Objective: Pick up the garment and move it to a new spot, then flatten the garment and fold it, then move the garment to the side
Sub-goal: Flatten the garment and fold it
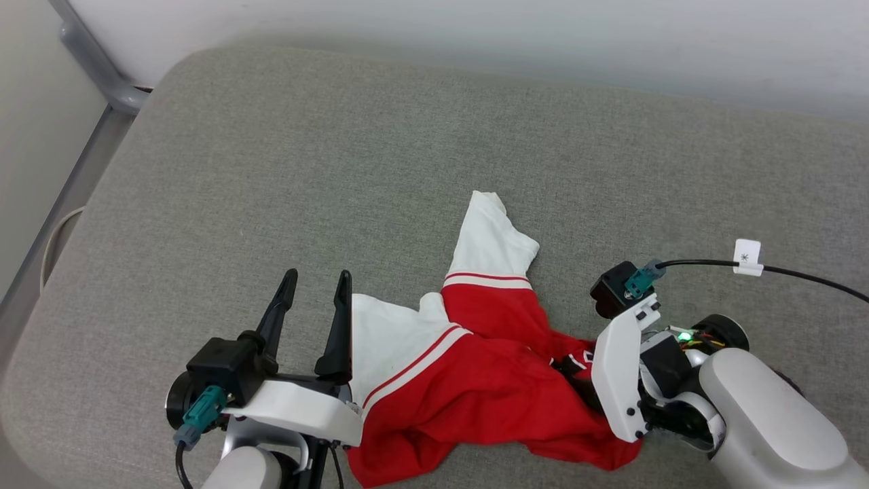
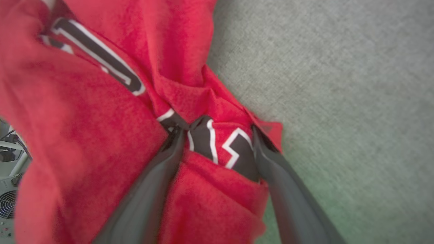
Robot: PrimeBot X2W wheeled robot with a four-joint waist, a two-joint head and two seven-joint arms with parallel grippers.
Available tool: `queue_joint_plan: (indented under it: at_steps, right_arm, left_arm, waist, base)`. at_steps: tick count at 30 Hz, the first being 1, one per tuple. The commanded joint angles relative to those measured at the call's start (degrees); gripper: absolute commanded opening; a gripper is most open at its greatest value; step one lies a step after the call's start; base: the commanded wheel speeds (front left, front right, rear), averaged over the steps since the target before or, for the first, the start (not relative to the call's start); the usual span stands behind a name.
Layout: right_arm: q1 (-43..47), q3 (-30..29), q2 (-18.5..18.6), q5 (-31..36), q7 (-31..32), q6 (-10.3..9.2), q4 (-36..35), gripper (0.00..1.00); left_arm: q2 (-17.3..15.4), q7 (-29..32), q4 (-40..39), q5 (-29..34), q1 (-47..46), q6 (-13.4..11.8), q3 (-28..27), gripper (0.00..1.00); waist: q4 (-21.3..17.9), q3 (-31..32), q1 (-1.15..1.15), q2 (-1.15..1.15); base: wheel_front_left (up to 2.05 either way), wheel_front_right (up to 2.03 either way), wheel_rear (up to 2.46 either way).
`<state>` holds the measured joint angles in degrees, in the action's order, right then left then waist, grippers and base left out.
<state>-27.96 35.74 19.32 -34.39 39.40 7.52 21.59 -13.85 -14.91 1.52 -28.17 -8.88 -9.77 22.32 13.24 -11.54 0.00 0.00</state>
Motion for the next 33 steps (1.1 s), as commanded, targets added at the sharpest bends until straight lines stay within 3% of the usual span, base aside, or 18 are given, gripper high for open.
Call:
queue_joint_plan:
  at_steps: [1,2,3,4,13,18,22,26,29,32,33]
  right_arm:
    - [1.54,2.1,0.33,-1.58,2.56,-0.06,3.96,1.0]
    - [1.98,2.57,0.15,-2.42,3.39,-0.06,5.25,0.97]
    - [2.29,3.08,-0.06,-3.12,3.87,-0.06,6.16,0.31]
    - [2.31,3.24,-0.3,-4.47,3.13,-0.06,6.76,0.0]
    - [1.38,-6.55,0.54,-4.42,-9.06,-0.08,1.37,0.0]
    - [9.13,-18.08,0.35,-1.69,-12.48,-0.08,-2.31,0.0]
    - [19.87,-30.09,-3.52,1.87,-12.99,-0.06,-6.2,0.0]
    - [31.47,-38.93,-11.2,5.55,-10.85,-0.05,-11.46,0.0]
    - [38.57,-41.34,-15.06,6.77,-7.78,-0.06,-15.54,0.0]
    - [42.46,-41.18,-16.23,7.32,-6.18,-0.06,-18.34,0.0]
    - [42.95,-41.01,-16.38,7.25,-5.91,-0.06,-18.97,0.12]
  left_arm:
    - [0.5,-0.39,0.06,0.52,-0.17,0.57,-0.5,1.0]
    - [0.7,-0.35,0.12,0.75,-0.05,0.72,-0.68,1.0]
    - [0.85,-0.34,0.26,0.87,0.02,0.76,-0.92,1.0]
    - [0.96,-0.35,0.45,1.28,0.05,1.05,-1.37,1.0]
    - [0.92,-0.29,1.21,2.13,1.73,1.7,-2.56,1.0]
    - [0.45,-0.27,1.48,2.12,2.96,1.87,-2.59,1.0]
    - [0.03,0.01,1.47,1.83,4.04,1.82,-2.42,1.0]
    - [-0.49,0.72,1.41,1.57,4.85,1.78,-2.06,1.0]
    - [-0.85,1.13,1.38,1.49,5.16,1.76,-1.89,1.0]
    - [-1.07,1.52,1.26,1.45,5.04,1.75,-1.66,1.0]
    - [-1.15,1.71,1.32,1.43,5.0,1.77,-1.57,1.0]
  waist:
    - [0.02,-0.19,0.0,0.0]
    - [-0.06,-0.21,0.0,0.0]
    - [-0.2,-0.2,0.0,0.0]
    - [-0.68,-0.07,0.0,0.0]
    - [-4.67,2.64,0.0,0.0]
    - [-7.59,4.56,0.0,0.0]
    - [-9.92,5.72,0.0,0.0]
    - [-11.77,6.66,0.0,0.0]
    - [-12.71,7.14,0.0,0.0]
    - [-13.28,7.4,0.0,0.0]
    - [-13.4,7.48,0.0,0.0]
  base:
    - [0.0,0.0,0.0]
    - [0.0,0.0,0.0]
    - [0.0,0.0,0.0]
    - [0.0,0.0,0.0]
    - [0.0,0.0,0.0]
    - [0.0,0.0,0.0]
    - [0.0,0.0,0.0]
    - [0.0,0.0,0.0]
    - [0.0,0.0,0.0]
    - [0.0,0.0,0.0]
    - [0.0,0.0,0.0]
